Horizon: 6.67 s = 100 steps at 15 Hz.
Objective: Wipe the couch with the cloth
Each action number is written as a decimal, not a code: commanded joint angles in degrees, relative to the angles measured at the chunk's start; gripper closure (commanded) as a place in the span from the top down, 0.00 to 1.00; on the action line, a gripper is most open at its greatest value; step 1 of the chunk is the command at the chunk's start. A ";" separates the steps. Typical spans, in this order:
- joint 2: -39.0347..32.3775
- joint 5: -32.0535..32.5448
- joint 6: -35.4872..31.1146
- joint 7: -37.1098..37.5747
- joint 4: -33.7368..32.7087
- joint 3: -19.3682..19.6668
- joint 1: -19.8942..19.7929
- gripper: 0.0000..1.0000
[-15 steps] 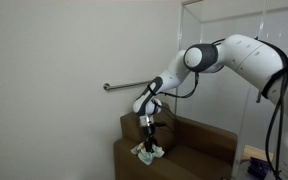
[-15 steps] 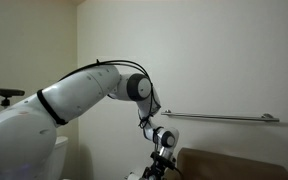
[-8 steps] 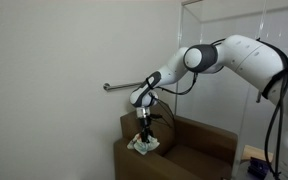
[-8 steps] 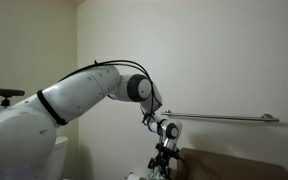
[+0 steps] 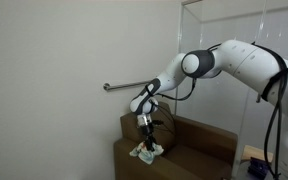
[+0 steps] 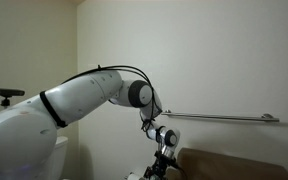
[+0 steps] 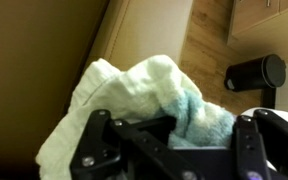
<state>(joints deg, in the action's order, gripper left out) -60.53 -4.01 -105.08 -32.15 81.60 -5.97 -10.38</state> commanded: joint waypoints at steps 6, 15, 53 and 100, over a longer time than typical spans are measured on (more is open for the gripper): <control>-1.13 -0.20 -2.10 -5.46 13.10 -0.01 -3.66 0.05; 2.22 -1.53 -5.26 -5.12 23.37 0.03 -5.59 0.05; -9.58 -1.69 -0.29 9.76 -7.43 0.39 -0.44 0.05; -1.08 -2.36 -9.09 -2.00 6.93 -0.86 -1.10 0.05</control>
<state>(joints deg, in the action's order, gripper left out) -66.25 -6.20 -109.14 -31.12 77.21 -6.27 -10.34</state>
